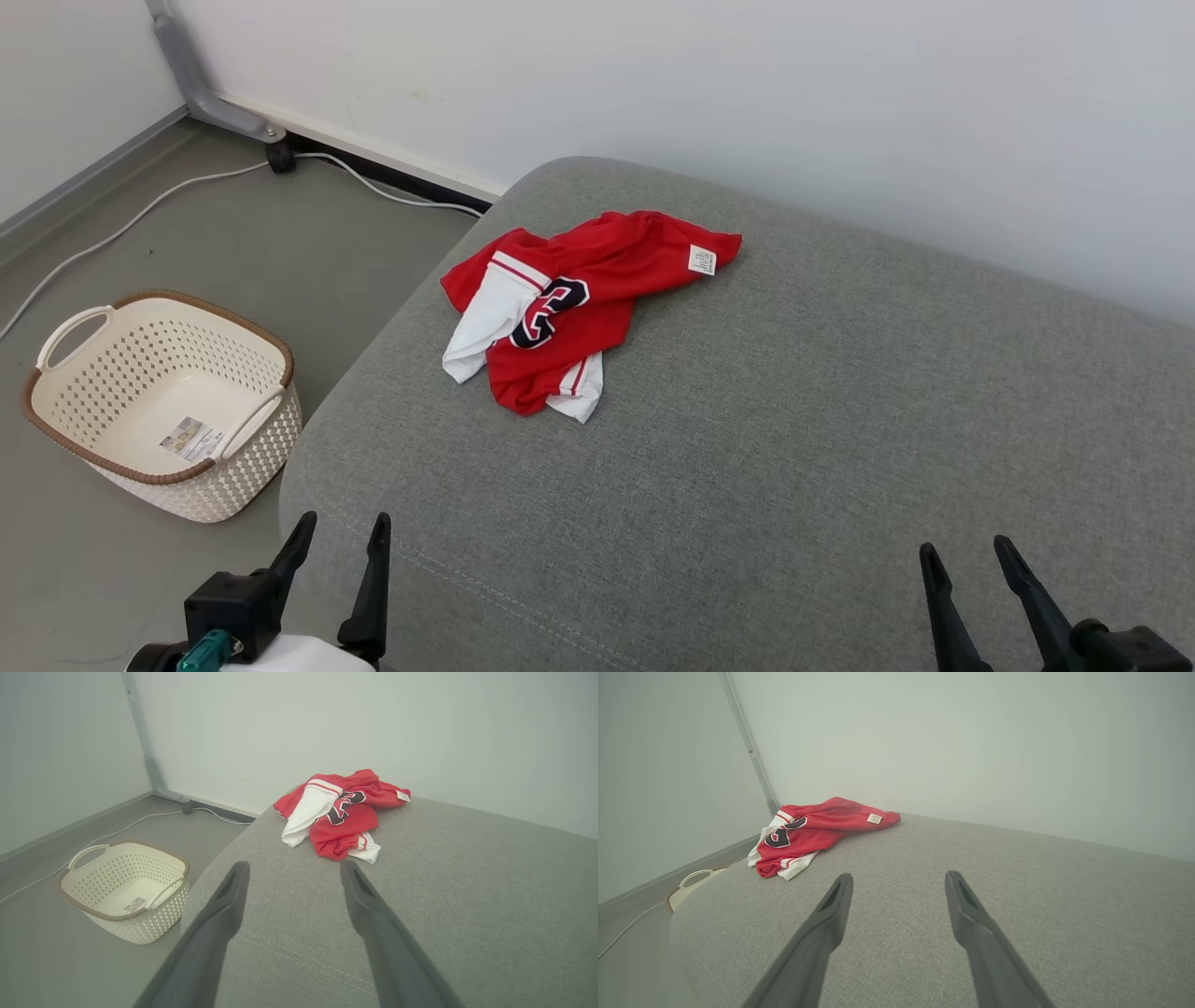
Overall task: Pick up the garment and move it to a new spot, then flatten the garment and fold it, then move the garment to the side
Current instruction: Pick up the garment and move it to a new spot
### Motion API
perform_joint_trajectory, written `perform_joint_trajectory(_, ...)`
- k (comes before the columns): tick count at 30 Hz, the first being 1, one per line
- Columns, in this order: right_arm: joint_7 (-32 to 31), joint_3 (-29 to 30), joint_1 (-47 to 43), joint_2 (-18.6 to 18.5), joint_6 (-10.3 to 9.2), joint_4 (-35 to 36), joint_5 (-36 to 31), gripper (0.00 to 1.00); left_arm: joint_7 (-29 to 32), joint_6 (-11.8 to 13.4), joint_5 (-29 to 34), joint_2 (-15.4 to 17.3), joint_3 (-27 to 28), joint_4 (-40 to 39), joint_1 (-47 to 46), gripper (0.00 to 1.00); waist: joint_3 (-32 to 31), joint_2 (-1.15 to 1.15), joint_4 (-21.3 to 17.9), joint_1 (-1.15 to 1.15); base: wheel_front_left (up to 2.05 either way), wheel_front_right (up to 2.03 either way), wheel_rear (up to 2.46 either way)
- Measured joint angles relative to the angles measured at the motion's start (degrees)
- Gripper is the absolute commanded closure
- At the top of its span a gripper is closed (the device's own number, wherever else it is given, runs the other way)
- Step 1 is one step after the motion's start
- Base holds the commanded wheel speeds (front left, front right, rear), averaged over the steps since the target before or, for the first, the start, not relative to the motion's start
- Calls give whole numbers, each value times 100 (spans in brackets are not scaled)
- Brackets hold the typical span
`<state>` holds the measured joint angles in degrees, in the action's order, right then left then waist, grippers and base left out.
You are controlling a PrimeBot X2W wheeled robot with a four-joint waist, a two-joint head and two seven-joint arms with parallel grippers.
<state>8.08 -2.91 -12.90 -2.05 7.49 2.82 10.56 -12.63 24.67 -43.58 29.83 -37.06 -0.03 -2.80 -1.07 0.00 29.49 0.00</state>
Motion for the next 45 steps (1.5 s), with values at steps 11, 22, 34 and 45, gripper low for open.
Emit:
perform_joint_trajectory(11,0,-19,40,0,1,-18,20,0,10,-183,-179,-49,0,83,-43,0,110,0,-32,0,0,0,0)
perform_joint_trajectory(22,-197,-109,367,-5,1,82,-104,0,386,-1255,-944,-241,172,1146,-921,0,575,0,-269,0,0,0,0)
perform_joint_trajectory(34,-355,-38,791,-25,1,383,-353,0,1283,-2993,-2026,-367,577,3101,-2734,0,1361,0,-963,0,0,0,0)
perform_joint_trajectory(45,-353,8,1143,-32,1,445,-406,0,2054,-3174,-2832,216,791,3464,-3808,0,2045,0,-1465,0,0,0,0)
